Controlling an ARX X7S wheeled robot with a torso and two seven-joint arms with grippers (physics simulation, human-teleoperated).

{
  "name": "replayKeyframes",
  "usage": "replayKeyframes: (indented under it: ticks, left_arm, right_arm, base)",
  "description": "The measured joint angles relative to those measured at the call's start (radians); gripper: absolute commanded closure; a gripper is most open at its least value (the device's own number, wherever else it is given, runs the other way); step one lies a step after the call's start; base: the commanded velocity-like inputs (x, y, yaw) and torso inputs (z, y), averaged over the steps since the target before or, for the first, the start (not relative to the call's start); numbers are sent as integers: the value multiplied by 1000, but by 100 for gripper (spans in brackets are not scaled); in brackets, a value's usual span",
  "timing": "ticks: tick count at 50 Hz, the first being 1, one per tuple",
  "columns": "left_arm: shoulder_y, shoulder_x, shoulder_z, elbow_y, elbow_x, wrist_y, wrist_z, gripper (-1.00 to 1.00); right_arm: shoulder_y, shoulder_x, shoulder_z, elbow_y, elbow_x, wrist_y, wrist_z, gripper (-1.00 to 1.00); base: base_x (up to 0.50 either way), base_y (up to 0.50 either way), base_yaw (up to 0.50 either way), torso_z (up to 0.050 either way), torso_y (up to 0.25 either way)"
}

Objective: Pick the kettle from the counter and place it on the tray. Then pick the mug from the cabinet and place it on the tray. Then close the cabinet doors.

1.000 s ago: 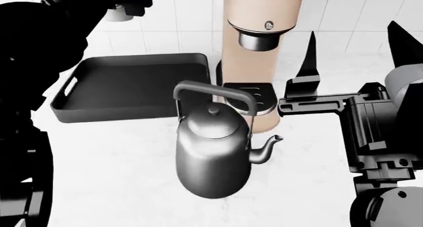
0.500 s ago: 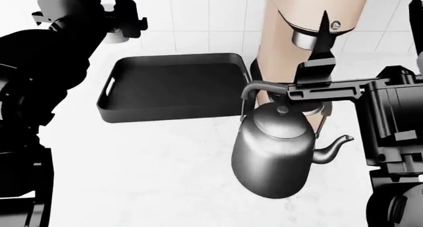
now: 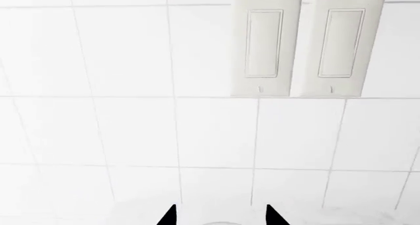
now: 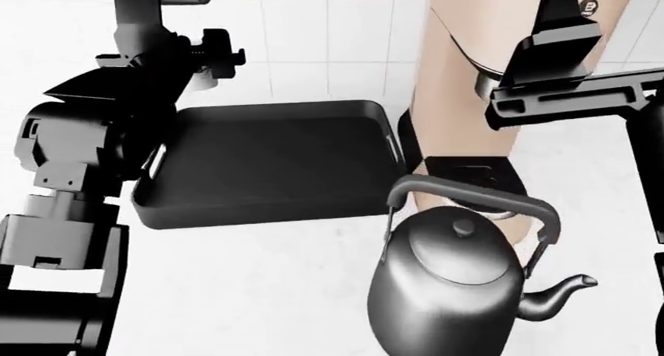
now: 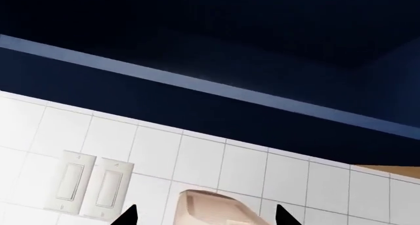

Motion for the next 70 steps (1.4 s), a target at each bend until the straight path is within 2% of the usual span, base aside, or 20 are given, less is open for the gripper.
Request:
replayKeyframes:
  ticks: [4,14,44,70]
  left_arm:
    - [-11,12,6,-42,10,21,3,100]
    - [-6,22,26,-82,20,24,15,100]
    - [112,-42,50,31,-23,-84,46,100]
    - [139,-46,57,-10,-22,-81,44,100]
  right_arm:
    - [5,6,6,-1,11,-2,3,-100]
    - [-1,15,13,-9,0,-5,2,-100]
    - [-86,-1,0,-15,-107,-25,-37,-100]
    - [-114,-4,-8,-14,-142,-38,-50,-100]
  base:
    - [500,0,0,0,3]
    - [0,0,0,0,1]
    - [0,0,0,0,0]
    - [0,0,0,0,0]
